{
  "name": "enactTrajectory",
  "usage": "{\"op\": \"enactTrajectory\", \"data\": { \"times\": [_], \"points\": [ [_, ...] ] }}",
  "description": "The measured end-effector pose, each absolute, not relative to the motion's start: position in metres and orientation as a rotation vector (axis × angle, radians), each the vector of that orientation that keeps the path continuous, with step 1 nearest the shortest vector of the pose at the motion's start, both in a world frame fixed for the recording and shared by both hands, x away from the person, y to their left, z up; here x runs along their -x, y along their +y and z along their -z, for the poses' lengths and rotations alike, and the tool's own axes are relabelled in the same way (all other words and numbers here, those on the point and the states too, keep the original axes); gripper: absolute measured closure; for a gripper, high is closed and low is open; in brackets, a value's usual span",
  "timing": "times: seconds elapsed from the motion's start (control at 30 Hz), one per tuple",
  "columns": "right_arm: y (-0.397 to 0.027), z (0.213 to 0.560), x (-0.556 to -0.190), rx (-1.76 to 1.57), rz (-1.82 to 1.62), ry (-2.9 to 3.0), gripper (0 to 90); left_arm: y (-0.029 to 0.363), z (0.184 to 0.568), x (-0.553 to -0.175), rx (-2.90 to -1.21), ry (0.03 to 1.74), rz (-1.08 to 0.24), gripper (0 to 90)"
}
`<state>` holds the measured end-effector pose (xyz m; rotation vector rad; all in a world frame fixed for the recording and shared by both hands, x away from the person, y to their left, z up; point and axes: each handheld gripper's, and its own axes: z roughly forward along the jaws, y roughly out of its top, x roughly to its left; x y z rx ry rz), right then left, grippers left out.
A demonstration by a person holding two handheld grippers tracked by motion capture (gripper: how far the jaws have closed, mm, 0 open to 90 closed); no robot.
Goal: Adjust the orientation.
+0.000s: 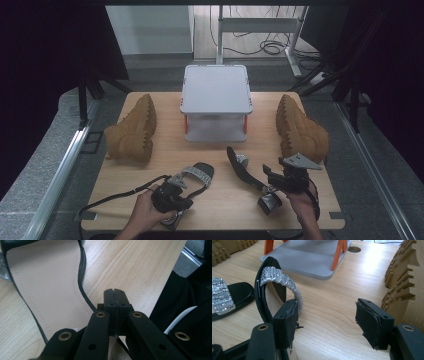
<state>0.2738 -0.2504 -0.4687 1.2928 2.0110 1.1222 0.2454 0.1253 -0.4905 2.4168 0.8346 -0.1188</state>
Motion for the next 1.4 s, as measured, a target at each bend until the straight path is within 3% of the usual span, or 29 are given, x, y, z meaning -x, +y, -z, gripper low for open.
{"op": "enactTrajectory", "data": {
  "times": [0.83, 1.4],
  "points": [
    [-0.252, 0.471, -0.275, -1.297, -1.11, 2.014, 34.8, 0.153, 0.496, -0.267, -2.409, 0.917, 0.091, 90.0],
    [-0.25, 0.472, -0.274, -1.291, -1.106, 2.02, 34.8, 0.144, 0.483, -0.265, -2.37, 0.859, 0.105, 87.8]
  ]
}}
